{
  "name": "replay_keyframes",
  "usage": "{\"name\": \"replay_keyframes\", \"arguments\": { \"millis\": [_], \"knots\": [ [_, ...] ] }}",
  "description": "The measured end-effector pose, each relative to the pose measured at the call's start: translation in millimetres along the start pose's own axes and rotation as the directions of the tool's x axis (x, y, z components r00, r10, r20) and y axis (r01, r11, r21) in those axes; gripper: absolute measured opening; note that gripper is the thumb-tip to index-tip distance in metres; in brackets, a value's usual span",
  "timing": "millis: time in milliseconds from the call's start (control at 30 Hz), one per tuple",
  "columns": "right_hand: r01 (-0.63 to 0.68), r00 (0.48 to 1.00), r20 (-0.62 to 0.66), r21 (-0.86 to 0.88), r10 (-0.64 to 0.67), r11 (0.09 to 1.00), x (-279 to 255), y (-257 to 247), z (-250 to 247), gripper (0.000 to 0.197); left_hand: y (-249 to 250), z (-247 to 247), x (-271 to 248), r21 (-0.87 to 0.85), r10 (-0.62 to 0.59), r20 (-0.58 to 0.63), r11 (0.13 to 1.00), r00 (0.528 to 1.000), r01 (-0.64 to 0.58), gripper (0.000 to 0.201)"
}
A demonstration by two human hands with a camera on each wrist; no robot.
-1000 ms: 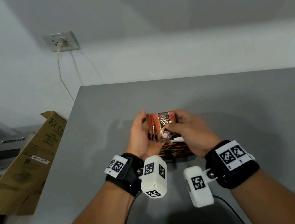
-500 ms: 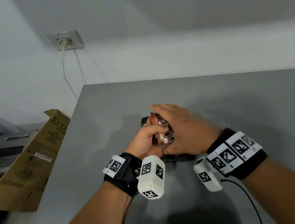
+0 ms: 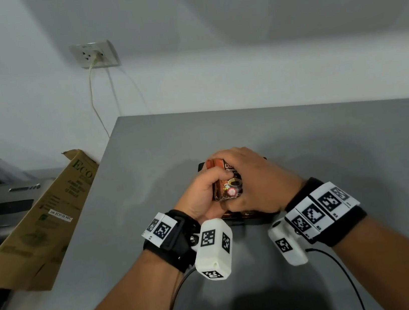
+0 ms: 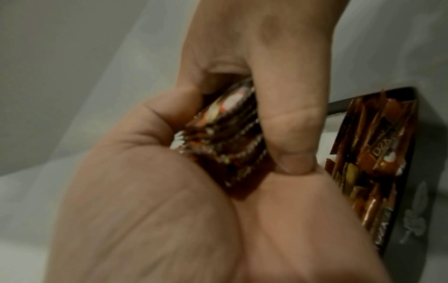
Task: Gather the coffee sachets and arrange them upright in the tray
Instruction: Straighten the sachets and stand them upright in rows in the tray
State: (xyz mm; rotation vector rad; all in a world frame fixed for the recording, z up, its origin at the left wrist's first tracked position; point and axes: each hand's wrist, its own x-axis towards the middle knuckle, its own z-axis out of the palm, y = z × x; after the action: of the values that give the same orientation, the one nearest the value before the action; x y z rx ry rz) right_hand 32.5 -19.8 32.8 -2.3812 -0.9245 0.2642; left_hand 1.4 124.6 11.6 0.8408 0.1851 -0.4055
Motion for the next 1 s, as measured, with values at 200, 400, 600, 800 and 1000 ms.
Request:
{"name": "replay_keyframes", "arguments": {
  "millis": [200,400,600,800,1000],
  "knots": [
    [-0.157,0.970,-0.126,0.335,0.210,0.929,2,6,-21,0.055,3,-2,5,0.027,0.075,-0.114,0.997,0.991,-0.072,0.073],
    [-0.183,0.966,-0.100,0.387,0.238,0.904,11,21,-30,0.013,4,-5,13,0.149,0.157,-0.169,0.980,0.973,-0.132,0.077],
    [-0.355,0.892,-0.261,0.099,0.369,0.930,29,74,-41,0.015,15,-31,17,0.151,0.217,-0.415,0.974,0.884,-0.168,0.041],
    [-0.429,0.903,-0.083,-0.113,0.422,0.896,43,112,-18,0.021,17,-48,16,0.189,0.219,-0.459,0.971,0.861,-0.146,0.037],
    [-0.430,0.903,-0.049,-0.153,0.428,0.890,52,123,-8,0.023,17,-53,17,0.233,0.217,-0.467,0.965,0.857,-0.117,0.035]
  ]
}}
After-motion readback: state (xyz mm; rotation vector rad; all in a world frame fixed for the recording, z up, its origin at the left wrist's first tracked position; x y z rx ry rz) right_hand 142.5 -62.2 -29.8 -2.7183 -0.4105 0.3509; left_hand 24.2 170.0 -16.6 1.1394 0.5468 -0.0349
